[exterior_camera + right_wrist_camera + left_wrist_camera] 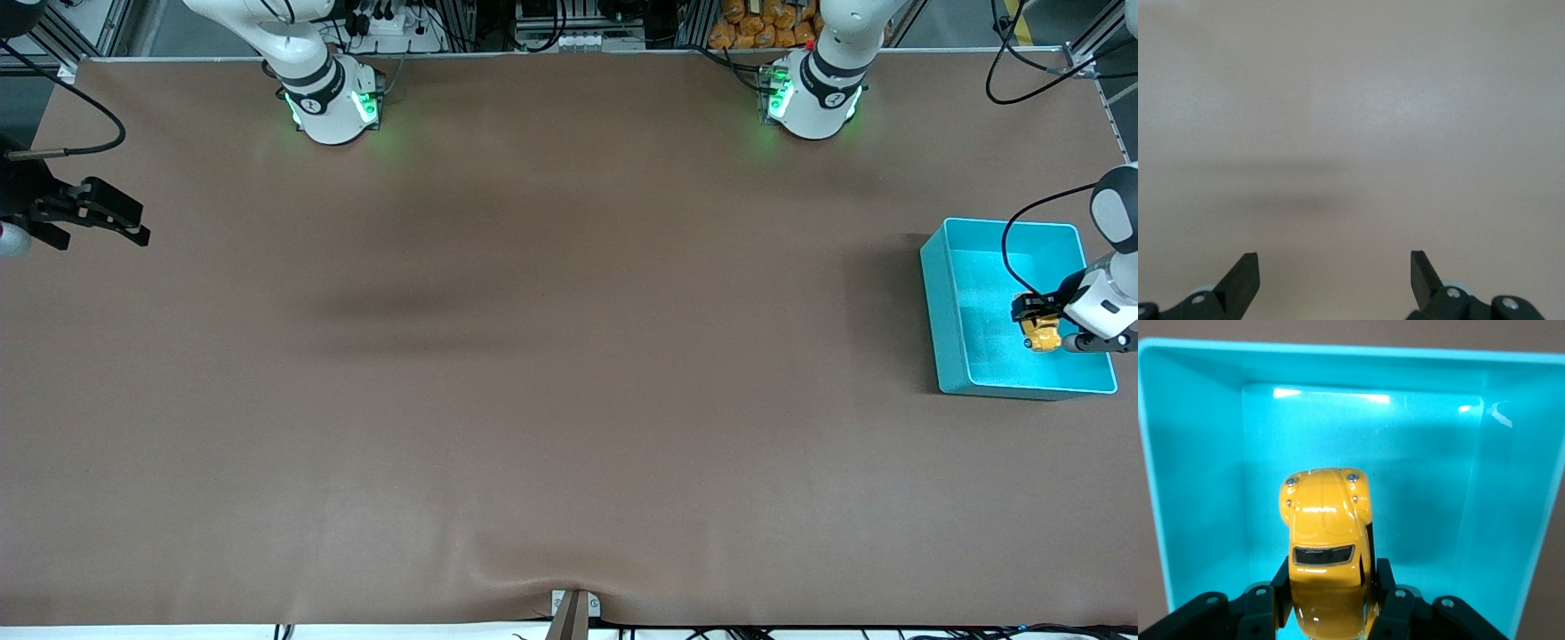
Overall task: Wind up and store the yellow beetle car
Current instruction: 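Lift the car with the left gripper and carry it over the box, then lower the car into the cyan box and open the left gripper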
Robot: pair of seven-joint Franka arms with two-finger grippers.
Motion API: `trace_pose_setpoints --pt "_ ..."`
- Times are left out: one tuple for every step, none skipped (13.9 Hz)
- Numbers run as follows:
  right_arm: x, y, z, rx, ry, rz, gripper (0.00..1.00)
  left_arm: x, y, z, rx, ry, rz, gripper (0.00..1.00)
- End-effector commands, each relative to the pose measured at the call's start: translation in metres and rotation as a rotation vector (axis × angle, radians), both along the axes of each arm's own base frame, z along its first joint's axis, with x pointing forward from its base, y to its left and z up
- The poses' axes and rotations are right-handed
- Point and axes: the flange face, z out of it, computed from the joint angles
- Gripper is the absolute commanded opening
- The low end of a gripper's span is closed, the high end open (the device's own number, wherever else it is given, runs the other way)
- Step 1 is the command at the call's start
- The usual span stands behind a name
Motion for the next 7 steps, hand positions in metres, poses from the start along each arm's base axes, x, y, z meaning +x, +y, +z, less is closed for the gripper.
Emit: trace_pose_setpoints --pt "0.001 -0.003 0.005 -0.010 -0.001 -0.014 1.00 0.001 0.007 -0.013 0.013 -0.004 -0.040 0.00" --pt "0.001 -0.003 0.005 -0.010 -0.001 -0.014 1.00 0.002 0.007 -0.019 0.015 0.001 -0.050 0.00" --pt "0.001 -0.002 0.004 -0.010 0.002 -0.013 1.00 0.002 0.007 -0.028 0.018 0.006 -0.063 0.00" --pt "0.000 -0.002 0.004 -0.010 0.003 -0.013 1.00 0.003 0.007 -0.038 0.020 -0.002 -0.080 0.00" --pt "0.000 -0.003 0.003 -0.010 0.007 -0.014 1.00 0.002 0.012 -0.045 0.016 -0.004 -0.078 0.00" --pt "0.000 -0.003 0.003 -0.010 0.005 -0.014 1.00 0.002 0.013 -0.053 0.008 -0.007 -0.078 0.00" --pt "0.000 -0.003 0.003 -0.008 0.008 -0.014 1.00 0.003 0.013 -0.057 0.004 -0.006 -0.081 0.00"
